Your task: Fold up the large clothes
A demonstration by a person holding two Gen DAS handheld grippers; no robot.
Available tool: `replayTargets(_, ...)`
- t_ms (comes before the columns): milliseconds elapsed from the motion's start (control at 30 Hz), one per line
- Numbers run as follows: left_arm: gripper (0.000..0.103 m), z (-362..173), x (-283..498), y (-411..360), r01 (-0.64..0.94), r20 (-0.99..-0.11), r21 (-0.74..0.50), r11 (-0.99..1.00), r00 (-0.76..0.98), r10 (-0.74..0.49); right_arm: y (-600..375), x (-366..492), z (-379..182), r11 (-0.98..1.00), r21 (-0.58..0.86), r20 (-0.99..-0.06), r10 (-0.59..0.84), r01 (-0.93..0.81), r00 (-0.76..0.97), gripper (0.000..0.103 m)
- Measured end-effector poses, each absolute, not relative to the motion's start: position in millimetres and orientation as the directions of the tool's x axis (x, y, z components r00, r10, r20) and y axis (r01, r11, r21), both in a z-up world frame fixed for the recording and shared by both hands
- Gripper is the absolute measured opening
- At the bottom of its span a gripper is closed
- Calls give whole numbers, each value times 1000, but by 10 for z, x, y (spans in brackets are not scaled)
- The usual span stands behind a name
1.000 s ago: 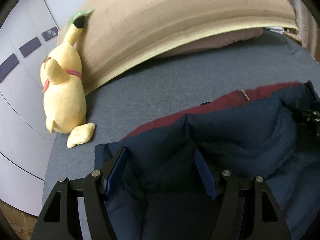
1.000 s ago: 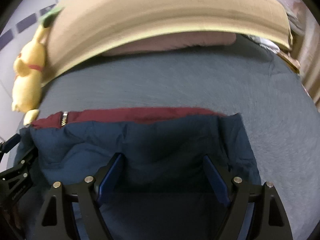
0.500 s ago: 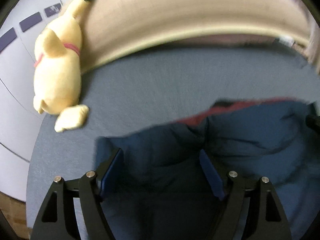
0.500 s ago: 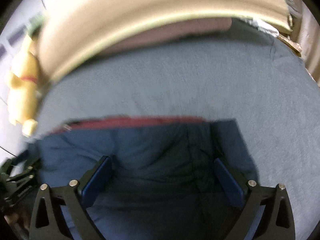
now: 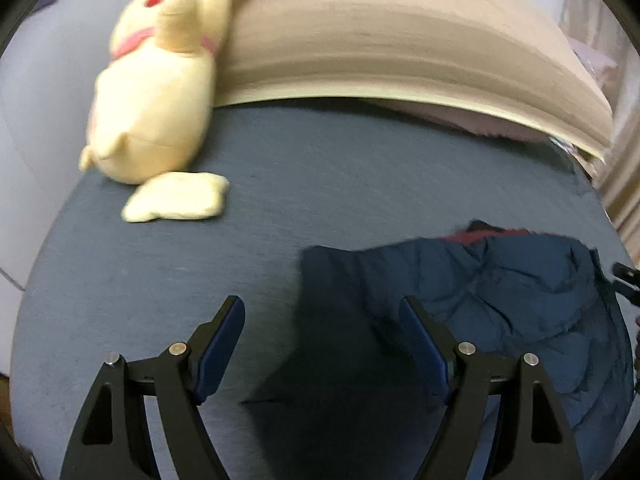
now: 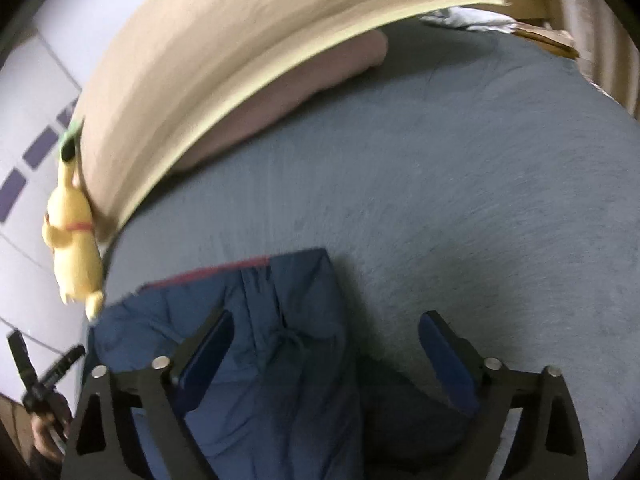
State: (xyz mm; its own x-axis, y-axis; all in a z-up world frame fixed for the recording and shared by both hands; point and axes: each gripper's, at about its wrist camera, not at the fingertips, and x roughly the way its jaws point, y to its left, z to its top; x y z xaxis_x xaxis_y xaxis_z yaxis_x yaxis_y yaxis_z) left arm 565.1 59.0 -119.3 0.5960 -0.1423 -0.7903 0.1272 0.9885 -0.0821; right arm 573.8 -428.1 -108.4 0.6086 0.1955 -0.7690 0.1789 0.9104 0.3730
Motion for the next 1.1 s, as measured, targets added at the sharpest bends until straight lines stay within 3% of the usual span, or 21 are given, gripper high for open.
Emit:
replayTargets(67,80,-1218,5683,467,147,-796,-64,987,589,-139,-4234,5787,-1145,915,364,-780,200,171,593,88)
replayTargets(100,79,-1229,5711,440,152,-801,-57,987,583,-136,-4242,5800,-1162,917,360,-784,198,171,589,76)
replayTargets(133,64,-1233,5712,410,147,-805,-43,988,581,-121,-4228,5854,-1206,920,349,-799,194,177,570,40)
replayTargets(167,50,-1267,5748,385,140,-813,-24,990,573,-100,-4222,5911,-1230,923,340,-810,192,178,554,23)
replayTargets(200,25,-1314,5797,382,119,-828,1,993,557,-66,-4190,5945,-1249,931,319,-825,181,176,536,19)
replayTargets(267,20,-1346,5834,417,94,-834,-6,996,549,-57,-4066,5966,-1186,953,263,-827,143,149,544,11)
replayTargets(333,16,-1407,5855,461,69,-835,0,998,549,-38,-4017,5993,-1099,965,211,-824,91,154,559,9)
replayTargets(600,17,-1584,5900,262,61,-821,177,982,559,113,-3939,6082,-1345,969,124,-864,-1,215,503,11)
replayTargets(667,17,-1476,5829,305,55,-808,165,985,580,104,-3913,6074,-1239,968,121,-858,-10,220,513,21)
replayTargets(700,19,-1416,5795,332,42,-802,157,987,589,103,-3931,6004,-1148,966,128,-845,-11,223,534,33)
replayTargets(733,25,-1335,5754,362,23,-791,151,988,602,106,-3945,5949,-1063,965,140,-831,-7,222,557,55)
replayTargets(800,35,-1134,5653,398,-19,-756,152,988,642,128,-3961,5811,-814,957,143,-783,-46,251,621,73)
replayTargets(900,63,-826,5506,304,-49,-689,146,988,711,137,-3859,5714,-528,954,168,-721,-54,249,691,75)
replayTargets(1100,65,-767,5385,-439,98,-666,158,983,745,32,-3178,5805,-506,979,161,-681,20,123,732,80)
